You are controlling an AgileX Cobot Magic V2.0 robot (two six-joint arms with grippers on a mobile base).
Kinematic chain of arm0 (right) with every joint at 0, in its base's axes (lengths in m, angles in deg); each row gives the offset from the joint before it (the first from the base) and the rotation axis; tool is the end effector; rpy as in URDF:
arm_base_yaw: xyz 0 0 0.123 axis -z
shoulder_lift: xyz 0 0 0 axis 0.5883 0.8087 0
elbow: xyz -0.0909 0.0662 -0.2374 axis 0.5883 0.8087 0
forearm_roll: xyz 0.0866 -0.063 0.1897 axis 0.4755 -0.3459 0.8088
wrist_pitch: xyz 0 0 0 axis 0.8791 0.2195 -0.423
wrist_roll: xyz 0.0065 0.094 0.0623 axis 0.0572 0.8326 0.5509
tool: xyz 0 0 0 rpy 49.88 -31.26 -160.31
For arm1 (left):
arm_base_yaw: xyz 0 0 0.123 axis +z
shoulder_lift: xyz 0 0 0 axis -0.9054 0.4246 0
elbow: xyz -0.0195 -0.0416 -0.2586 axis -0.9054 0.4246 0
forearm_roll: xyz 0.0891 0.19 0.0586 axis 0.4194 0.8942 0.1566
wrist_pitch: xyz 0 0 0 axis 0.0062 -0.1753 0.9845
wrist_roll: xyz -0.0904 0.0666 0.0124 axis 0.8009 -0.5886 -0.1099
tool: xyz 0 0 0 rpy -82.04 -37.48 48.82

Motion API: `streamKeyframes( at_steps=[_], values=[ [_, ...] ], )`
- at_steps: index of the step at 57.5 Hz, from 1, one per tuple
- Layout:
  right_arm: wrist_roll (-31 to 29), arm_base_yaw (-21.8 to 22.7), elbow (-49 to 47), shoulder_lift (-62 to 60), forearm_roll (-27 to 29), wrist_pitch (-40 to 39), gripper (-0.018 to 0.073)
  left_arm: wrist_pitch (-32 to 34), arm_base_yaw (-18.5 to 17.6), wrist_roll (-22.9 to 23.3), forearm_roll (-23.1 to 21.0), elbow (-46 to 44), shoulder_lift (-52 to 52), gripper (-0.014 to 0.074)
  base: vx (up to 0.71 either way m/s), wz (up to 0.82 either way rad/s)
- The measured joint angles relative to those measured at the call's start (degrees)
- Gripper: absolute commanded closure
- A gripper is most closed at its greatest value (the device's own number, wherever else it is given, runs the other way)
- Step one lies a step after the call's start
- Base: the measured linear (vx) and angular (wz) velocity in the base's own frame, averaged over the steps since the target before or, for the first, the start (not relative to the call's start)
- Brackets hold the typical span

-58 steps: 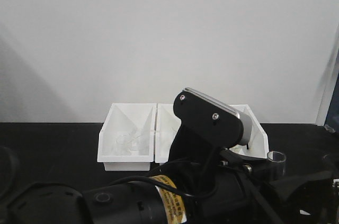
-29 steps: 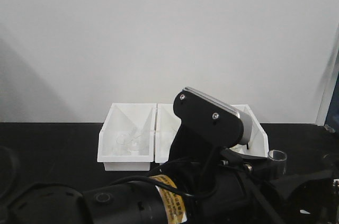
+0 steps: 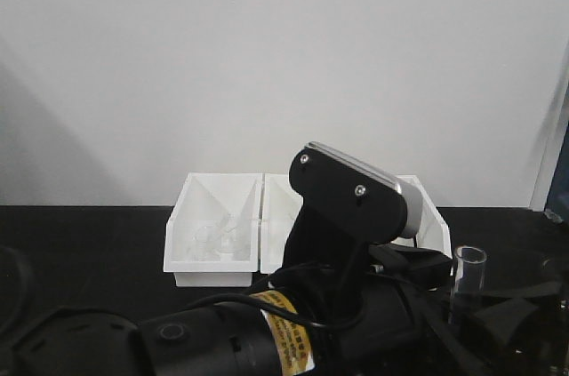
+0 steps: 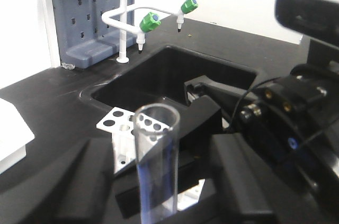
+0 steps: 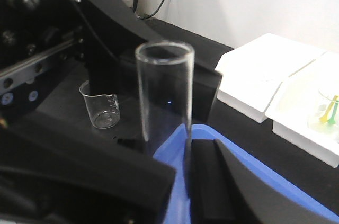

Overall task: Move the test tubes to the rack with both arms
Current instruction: 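Carry the tube with the right gripper and lower it into a rack hole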

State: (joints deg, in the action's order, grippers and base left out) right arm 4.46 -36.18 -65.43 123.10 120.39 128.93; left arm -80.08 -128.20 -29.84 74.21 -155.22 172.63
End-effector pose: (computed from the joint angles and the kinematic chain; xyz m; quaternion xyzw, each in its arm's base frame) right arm 0.1514 0.0833 0.3300 -0.2974 0.7311 0.2803 0.5463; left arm 0.1525 -0.3053 0.3579 0.3397 0.6893 -0.3896 0.5077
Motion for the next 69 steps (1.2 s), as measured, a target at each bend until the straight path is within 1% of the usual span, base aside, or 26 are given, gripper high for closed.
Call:
streamKeyframes(
  at_steps=[6,21,31,37,42,45,60,69],
  values=[
    [0.0,0.0,0.0,0.0,0.0,0.0,0.057,0.7,0.0,0.0,0.1,0.0,-0.2,0.0032,0.0,0.0],
    [0.0,0.0,0.0,0.0,0.0,-1.4,0.057,2.5,0.0,-7.6,0.2,0.0,-5.9,0.0034,0.0,0.0],
    [0.0,0.0,0.0,0.0,0.0,-2.2,0.057,2.8,0.0,-9.5,0.2,0.0,-10.8,0.0034,0.0,0.0],
    [0.0,0.0,0.0,0.0,0.0,-3.8,0.057,2.4,0.0,-12.2,0.2,0.0,-12.7,0.0034,0.0,0.0],
    [0.0,0.0,0.0,0.0,0.0,-7.6,0.057,0.9,0.7,-13.8,0.2,0.0,-13.6,0.0034,0.0,0.0],
    [0.0,0.0,0.0,0.0,0.0,-10.4,0.057,-0.4,1.4,-13.9,0.2,0.0,-13.7,0.0034,0.0,0.0],
    [0.0,0.0,0.1,0.0,0.4,-29.7,0.0568,-9.2,5.9,-14.2,0.2,0.0,-13.7,0.0036,0.0,0.0],
    [0.0,0.0,1.8,0.0,1.5,-41.1,0.0567,-12.3,8.3,-14.2,0.2,0.0,-13.7,0.0036,0.0,0.0]
  ],
)
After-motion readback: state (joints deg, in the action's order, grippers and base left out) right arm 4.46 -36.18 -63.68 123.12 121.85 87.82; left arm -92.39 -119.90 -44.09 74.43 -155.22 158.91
